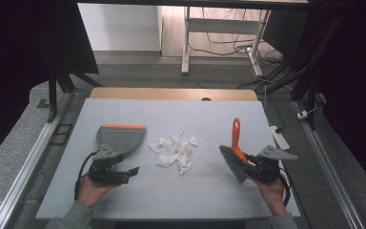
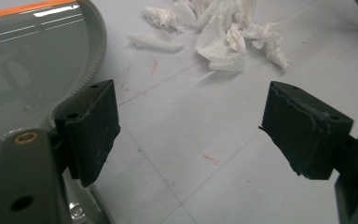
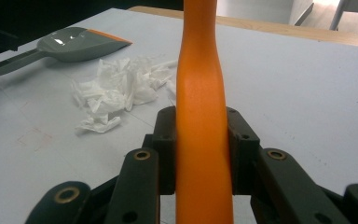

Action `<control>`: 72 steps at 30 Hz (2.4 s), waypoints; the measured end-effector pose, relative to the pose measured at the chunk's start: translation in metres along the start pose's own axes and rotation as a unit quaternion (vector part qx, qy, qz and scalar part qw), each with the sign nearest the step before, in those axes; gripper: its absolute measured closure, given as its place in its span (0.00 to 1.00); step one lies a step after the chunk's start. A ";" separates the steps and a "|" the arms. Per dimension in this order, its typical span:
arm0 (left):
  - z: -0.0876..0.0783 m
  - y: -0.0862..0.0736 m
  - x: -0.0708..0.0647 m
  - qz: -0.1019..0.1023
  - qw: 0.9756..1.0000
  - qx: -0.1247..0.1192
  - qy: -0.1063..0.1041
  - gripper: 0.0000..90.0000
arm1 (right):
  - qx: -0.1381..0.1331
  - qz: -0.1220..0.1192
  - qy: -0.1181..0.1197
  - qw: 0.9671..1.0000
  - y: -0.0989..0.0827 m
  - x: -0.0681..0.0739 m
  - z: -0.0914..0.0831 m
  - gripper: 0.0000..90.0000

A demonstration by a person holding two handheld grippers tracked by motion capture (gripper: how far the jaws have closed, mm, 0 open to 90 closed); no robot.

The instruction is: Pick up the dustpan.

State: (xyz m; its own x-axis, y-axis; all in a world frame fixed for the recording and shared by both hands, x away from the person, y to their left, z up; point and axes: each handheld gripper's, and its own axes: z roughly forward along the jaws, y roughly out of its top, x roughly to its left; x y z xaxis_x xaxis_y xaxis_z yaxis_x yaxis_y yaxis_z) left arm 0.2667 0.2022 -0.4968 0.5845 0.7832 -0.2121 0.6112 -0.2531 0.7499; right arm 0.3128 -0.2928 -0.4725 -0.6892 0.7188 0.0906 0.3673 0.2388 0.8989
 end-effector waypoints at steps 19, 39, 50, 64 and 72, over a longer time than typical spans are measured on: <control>-0.007 0.004 -0.003 0.000 1.000 -0.007 -0.018 0.22 | -0.008 -0.008 0.003 1.000 0.002 0.003 -0.002 0.77; -0.020 0.015 -0.018 0.039 0.999 0.005 0.001 0.22 | -0.007 -0.004 0.005 1.000 0.002 0.005 -0.002 0.77; -0.021 0.029 -0.019 0.018 0.998 0.058 0.035 0.23 | -0.015 0.005 0.013 1.000 0.004 0.006 -0.004 0.77; -0.025 0.042 0.015 -0.060 0.993 0.050 0.094 0.21 | -0.018 0.005 0.010 1.000 0.005 0.007 -0.004 0.77; -0.026 0.032 0.030 -0.106 0.986 0.055 0.120 0.19 | -0.014 0.000 0.007 1.000 0.005 0.007 -0.004 0.77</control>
State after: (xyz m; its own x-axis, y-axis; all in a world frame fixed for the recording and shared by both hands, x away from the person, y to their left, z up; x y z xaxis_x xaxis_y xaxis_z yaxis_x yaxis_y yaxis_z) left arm 0.2902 0.2327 -0.4625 0.3022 0.9336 -0.1923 0.7675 -0.1187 0.6300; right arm 0.3074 -0.2890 -0.4655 -0.6977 0.7100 0.0956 0.3492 0.2205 0.9107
